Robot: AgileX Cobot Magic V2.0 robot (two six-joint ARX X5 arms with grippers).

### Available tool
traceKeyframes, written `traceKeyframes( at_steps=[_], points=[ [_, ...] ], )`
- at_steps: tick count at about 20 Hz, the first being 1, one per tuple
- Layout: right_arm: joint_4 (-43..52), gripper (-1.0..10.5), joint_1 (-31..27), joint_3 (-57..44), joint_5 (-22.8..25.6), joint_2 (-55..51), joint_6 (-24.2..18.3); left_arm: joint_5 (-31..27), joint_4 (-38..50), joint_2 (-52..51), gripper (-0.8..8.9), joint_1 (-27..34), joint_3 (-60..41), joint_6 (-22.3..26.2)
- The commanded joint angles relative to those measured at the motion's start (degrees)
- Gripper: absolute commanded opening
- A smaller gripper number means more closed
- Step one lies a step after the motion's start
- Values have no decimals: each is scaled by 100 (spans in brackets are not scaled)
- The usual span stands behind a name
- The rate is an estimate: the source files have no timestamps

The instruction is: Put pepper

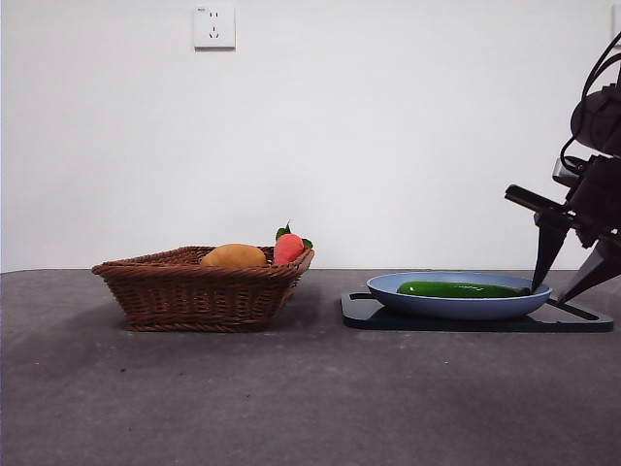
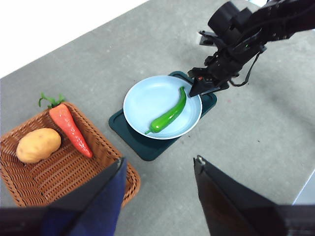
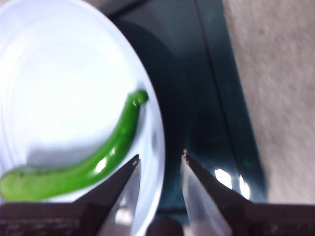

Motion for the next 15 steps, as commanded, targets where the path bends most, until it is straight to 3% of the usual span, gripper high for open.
traceKeyframes(
  at_steps=[1,6,11,15],
  points=[
    [-133,155,-31,127,15,-439,-177,-15,-13,63,247,-28,131,22],
    [-920,155,142,127,-186,-1853,-586,-15,-48,66,245,-28,131,24],
    [-2194,155,896,127,-173,-3604,-1224,-11,-68,66,245,-28,131,28],
    [-3016,153,1499,127,-149,-4522,-1464,2,-140,66,245,-31,131,28]
  ],
)
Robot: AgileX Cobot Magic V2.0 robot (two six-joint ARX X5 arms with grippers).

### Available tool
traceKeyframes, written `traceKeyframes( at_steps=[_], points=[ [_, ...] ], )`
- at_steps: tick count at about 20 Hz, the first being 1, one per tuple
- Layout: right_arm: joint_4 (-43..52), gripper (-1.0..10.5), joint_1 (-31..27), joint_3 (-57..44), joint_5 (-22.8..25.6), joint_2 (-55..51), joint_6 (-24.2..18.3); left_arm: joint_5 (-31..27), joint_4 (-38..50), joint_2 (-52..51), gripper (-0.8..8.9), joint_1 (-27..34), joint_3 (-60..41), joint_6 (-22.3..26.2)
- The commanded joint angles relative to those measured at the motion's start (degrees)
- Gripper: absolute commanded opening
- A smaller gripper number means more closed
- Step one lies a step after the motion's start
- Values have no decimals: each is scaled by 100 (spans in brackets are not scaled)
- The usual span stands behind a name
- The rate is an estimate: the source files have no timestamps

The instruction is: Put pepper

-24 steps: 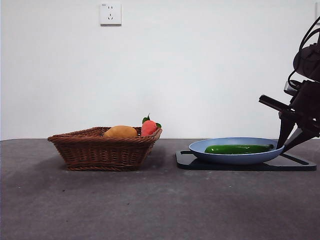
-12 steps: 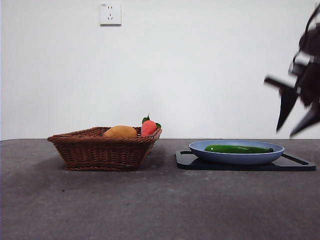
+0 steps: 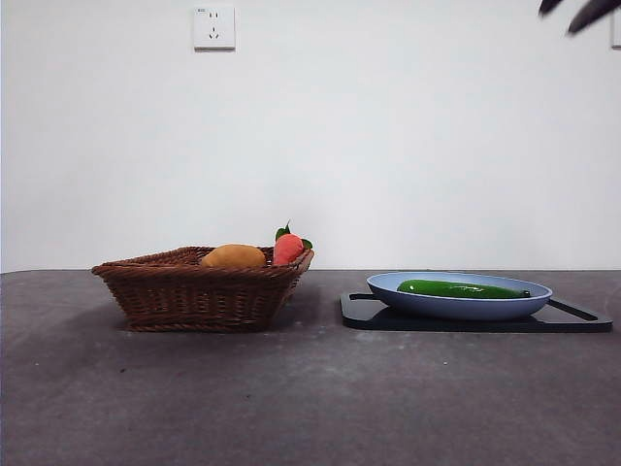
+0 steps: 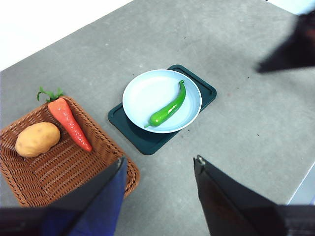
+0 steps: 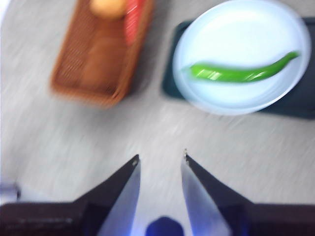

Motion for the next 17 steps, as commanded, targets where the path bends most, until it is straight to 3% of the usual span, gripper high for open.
traceKeyframes(
  at_steps=[1,5,8,9,17],
  points=[
    [-339,153,221,105,17,-269,-245,4,-50,66,245,-31,131,28],
    [-940,150,345,105,15,-616,-518,4,-162,66,240,-31,131,26],
    [-1071,0,345,105,13,-638,-750,4,-197,66,69,-31,131,24],
    [-1071,6,345,105,13,-636,-846,4,-190,66,13,-31,131,24],
    [-1021,11,341,105,26,-634,-688,-2,2,66,8,-31,131,22]
  ],
)
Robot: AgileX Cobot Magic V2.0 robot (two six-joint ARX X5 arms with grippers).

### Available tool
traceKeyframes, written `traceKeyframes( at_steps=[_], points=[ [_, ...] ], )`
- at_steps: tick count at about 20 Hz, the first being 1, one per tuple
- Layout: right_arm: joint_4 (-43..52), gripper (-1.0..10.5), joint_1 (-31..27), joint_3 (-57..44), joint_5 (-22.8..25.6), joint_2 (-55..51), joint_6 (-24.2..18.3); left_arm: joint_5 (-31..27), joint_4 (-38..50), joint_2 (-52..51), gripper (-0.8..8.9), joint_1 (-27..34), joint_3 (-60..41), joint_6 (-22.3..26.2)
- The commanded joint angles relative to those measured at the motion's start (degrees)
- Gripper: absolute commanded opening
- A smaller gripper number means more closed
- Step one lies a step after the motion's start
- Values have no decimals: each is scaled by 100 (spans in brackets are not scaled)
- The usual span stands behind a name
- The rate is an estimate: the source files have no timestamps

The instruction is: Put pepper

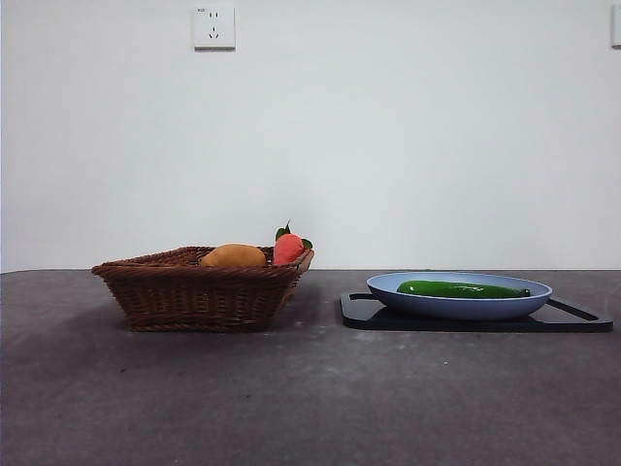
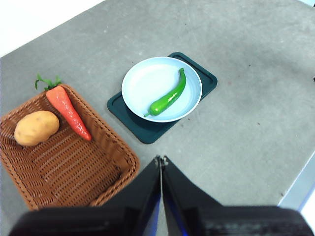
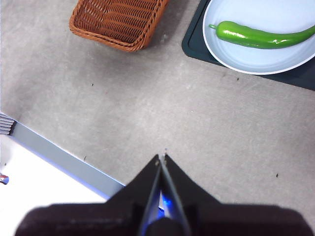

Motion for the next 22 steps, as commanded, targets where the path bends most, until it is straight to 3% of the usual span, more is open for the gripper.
traceKeyframes(
  at_steps=[1,9,12,14,17,22],
  points=[
    [55,11,28,105,17,44,35,-2,210,66,8,-31,131,22],
    [55,11,28,105,17,44,35,-24,680,66,8,-26,131,184],
    [57,11,28,105,15,46,35,-756,1163,42,8,278,131,251],
    [57,11,28,105,15,44,35,-741,1598,-138,8,603,131,555],
    [59,11,28,105,20,46,33,-704,2050,-645,8,1287,107,616],
    [59,11,28,105,15,44,35,330,2251,-1644,8,2979,-192,763]
  ],
)
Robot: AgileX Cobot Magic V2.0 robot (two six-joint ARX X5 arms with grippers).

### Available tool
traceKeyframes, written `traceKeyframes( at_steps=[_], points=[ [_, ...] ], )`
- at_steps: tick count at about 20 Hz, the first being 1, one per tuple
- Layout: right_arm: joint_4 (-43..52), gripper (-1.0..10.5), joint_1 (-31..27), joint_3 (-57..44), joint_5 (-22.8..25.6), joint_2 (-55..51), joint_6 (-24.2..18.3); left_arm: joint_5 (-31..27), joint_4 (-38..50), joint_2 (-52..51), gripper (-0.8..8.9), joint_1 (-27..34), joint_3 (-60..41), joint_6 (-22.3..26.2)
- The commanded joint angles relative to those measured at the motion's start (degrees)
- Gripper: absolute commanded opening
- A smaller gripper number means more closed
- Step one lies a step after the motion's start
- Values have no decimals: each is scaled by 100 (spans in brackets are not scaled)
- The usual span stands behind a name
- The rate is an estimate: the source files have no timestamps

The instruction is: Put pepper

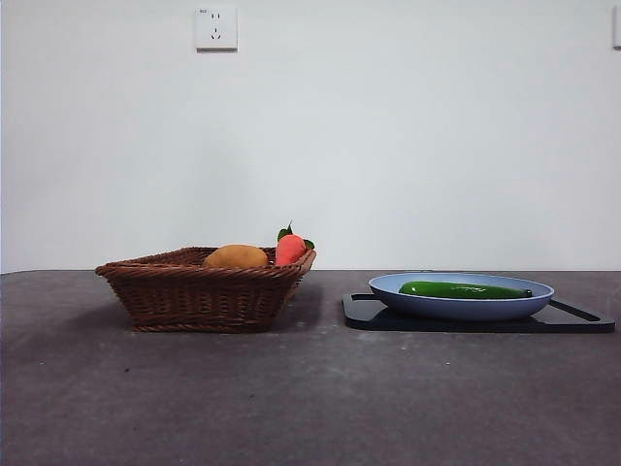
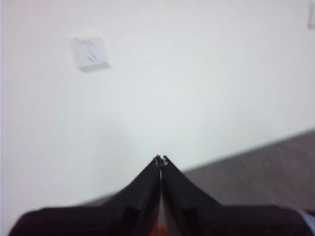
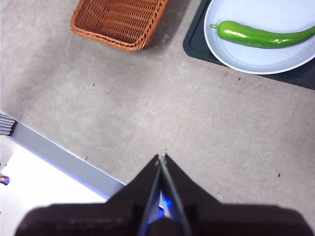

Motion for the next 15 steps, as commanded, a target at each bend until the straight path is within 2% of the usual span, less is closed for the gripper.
traceKeyframes(
  at_steps=[1,4,8,12,15],
  points=[
    [55,11,28,105,13,46,15,413,439,-474,8,739,-501,155],
    [55,11,28,105,13,44,15,439,1873,-1565,8,1521,-2107,151],
    [55,11,28,105,11,46,15,422,3661,-2922,8,2083,-4542,116],
    [55,11,28,105,13,46,15,422,4356,-3871,8,2194,-6371,-208],
    [55,11,28,105,13,46,15,426,4360,-4492,8,2194,-7464,-417]
  ],
)
